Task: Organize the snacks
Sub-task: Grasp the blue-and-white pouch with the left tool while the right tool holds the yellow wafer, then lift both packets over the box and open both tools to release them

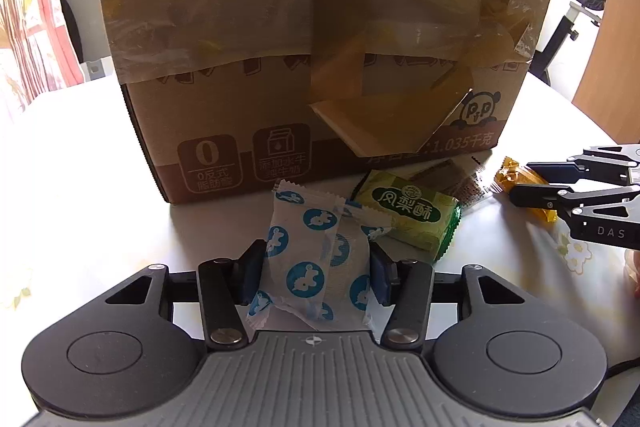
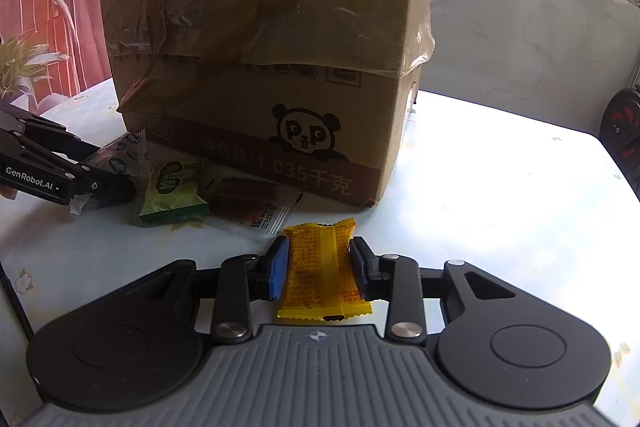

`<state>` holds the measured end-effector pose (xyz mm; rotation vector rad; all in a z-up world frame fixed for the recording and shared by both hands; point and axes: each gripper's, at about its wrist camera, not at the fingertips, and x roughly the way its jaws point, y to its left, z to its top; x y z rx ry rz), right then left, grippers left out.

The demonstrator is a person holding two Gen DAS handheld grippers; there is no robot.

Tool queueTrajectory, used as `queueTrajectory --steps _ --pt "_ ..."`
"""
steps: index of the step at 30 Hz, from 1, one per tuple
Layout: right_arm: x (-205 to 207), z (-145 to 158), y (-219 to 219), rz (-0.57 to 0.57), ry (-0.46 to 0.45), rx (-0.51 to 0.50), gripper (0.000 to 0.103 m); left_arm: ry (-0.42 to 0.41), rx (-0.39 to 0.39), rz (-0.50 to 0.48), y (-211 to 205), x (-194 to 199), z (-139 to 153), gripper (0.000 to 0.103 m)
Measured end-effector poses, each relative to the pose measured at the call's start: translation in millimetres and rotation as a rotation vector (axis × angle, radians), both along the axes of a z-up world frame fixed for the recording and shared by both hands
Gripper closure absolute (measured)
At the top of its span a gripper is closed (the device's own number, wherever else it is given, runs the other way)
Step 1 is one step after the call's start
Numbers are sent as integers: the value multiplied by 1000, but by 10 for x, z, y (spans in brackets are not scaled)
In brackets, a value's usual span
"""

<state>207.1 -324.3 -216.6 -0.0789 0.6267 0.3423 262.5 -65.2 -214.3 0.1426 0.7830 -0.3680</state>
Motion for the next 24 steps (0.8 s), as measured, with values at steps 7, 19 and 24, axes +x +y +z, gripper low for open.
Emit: queueTrajectory --steps 7,19,24 --pt "0 0 0 1 -1 0 68 -40 -7 30 -17 -117 59 54" --pt "-42 9 14 5 -17 2 68 -90 -136 180 237 -459 324 54" --pt "-188 122 -53 -34 -84 36 68 -169 -183 191 315 -541 570 54"
